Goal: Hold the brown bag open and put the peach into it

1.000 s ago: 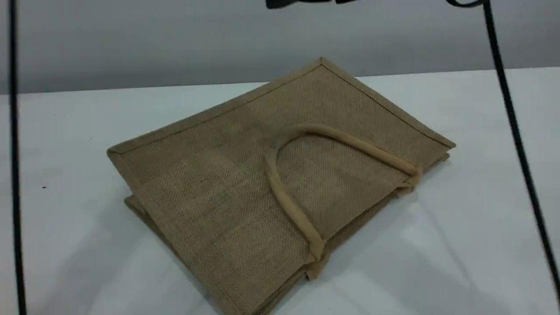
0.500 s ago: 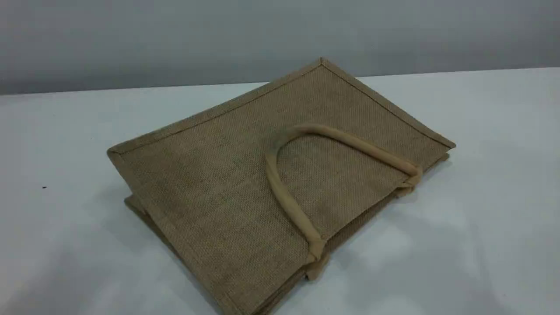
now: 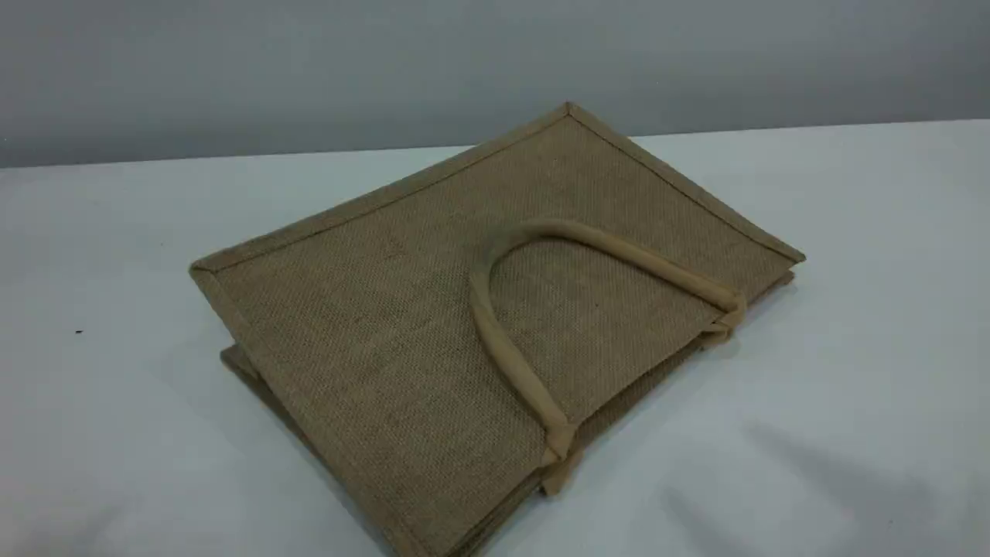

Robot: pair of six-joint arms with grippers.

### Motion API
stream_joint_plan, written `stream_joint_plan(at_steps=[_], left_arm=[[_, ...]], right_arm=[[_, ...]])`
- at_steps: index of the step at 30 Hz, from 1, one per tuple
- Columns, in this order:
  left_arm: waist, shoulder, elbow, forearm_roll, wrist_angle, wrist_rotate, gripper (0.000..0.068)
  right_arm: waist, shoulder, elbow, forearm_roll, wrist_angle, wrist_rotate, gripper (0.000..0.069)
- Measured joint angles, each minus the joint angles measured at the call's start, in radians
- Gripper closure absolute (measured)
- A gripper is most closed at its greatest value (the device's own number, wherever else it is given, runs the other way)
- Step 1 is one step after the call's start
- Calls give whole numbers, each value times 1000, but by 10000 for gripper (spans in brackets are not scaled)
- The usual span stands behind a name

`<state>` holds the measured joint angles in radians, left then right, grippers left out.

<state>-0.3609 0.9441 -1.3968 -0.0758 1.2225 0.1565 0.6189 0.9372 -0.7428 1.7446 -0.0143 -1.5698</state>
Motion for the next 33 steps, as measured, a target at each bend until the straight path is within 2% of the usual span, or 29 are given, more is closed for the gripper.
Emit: stream_joint_plan(at_steps=[9,15,19,24,33], left_arm=[[0,-398,287,-1,0,-8,134],[0,-638,506,-5,-3,-95,134],[0,-754,679,-5,-65,-139,134],[0,-851,861,-6,-135,-144,134],[0,-869,895,-11,-150,-144,134]], right_arm=[[0,-166,69,0,-10,0,129],[0,-202,98,0,-11,0,129],[0,-200,99,0,-11,0,129],[0,-200,99,0,-11,0,129],[0,-200,99,0,-10,0,129]])
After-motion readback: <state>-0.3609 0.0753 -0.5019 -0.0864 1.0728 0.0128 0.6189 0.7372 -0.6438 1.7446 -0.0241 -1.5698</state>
